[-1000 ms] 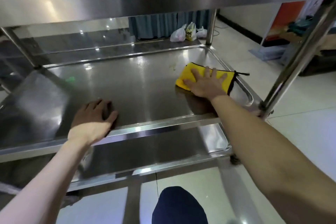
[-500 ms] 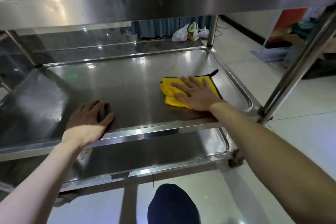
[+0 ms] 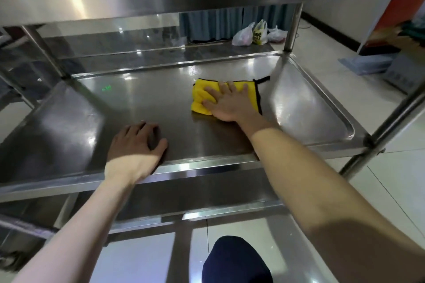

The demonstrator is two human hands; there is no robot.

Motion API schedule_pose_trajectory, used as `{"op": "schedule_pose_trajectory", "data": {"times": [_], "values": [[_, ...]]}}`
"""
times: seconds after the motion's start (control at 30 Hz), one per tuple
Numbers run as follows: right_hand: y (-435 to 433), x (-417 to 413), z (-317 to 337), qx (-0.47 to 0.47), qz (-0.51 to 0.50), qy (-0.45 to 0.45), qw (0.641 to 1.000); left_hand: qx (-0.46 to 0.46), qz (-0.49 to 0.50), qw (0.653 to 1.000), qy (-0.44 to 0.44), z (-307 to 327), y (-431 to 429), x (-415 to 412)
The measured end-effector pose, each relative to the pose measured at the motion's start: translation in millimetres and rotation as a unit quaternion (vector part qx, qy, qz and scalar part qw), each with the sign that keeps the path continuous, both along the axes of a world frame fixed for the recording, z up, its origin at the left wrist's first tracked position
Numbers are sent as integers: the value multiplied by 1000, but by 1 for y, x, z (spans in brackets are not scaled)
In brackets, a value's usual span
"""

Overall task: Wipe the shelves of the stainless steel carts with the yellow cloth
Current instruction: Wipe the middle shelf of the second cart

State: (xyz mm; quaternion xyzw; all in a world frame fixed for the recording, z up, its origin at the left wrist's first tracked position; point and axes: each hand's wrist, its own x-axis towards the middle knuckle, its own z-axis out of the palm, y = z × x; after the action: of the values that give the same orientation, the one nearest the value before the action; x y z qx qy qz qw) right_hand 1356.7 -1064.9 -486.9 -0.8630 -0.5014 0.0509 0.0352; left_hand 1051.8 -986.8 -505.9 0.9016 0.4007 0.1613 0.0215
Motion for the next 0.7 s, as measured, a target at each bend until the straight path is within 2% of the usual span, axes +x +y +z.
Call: {"op": "schedule_pose_trajectory", "data": {"times": [0.17, 0.3, 0.43, 0.53, 0.6, 0.7], "values": [[-51, -42, -12, 20, 94, 26, 995, -1, -3, 1000, -11, 4, 2, 1], [-110, -32, -8, -2, 119, 46, 992, -21, -1, 1000, 7, 8, 1, -1], [-173, 20, -3, -21, 56, 75, 995, -43, -1, 999, 28, 9, 2, -2], [-224, 71, -3, -33, -52, 52, 997, -41, -2, 999, 21, 10, -1, -3], [-239, 89, -4, -38, -114, 33, 992, -35, 0, 999, 19, 10, -4, -1], [-235, 88, -9, -37, -131, 23, 990, -33, 0, 999, 20, 9, -7, 1]]}}
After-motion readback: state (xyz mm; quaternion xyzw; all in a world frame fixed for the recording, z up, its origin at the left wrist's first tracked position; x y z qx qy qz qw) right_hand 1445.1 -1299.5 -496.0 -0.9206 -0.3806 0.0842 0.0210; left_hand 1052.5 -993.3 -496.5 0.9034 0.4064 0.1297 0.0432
